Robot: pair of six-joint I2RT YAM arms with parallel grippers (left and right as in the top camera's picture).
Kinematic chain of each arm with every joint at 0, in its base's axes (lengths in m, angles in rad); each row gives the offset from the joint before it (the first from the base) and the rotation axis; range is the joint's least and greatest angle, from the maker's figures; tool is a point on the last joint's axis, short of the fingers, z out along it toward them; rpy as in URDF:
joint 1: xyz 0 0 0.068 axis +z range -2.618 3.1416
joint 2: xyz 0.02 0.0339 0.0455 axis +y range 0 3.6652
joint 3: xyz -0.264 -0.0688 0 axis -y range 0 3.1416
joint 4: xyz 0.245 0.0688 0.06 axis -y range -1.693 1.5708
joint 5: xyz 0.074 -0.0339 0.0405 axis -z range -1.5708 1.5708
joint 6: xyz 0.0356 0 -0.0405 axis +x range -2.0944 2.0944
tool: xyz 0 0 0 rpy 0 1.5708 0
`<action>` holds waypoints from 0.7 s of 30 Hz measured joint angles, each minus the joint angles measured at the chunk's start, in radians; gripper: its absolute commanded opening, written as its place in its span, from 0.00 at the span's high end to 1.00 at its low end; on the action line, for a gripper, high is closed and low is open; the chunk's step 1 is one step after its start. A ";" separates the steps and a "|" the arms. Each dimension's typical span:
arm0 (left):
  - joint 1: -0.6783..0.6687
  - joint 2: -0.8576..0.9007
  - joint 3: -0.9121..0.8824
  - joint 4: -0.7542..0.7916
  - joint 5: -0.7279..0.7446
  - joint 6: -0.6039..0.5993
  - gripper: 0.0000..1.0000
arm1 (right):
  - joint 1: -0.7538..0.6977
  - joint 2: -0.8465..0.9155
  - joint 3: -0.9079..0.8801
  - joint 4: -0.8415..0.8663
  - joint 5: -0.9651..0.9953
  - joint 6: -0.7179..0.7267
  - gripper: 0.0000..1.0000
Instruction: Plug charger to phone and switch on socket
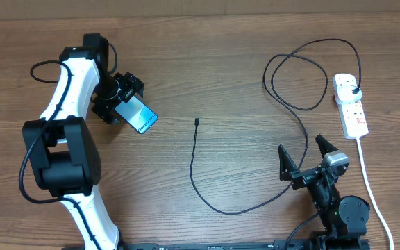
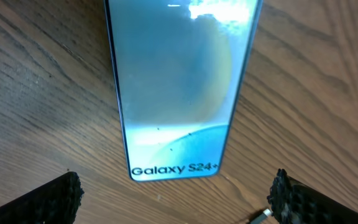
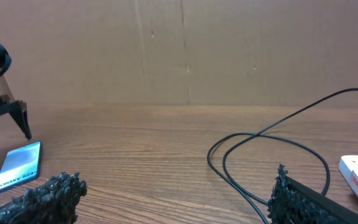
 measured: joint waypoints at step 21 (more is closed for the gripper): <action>-0.014 0.060 0.000 0.045 -0.054 0.000 0.00 | 0.000 0.000 0.000 0.000 0.000 -0.001 0.00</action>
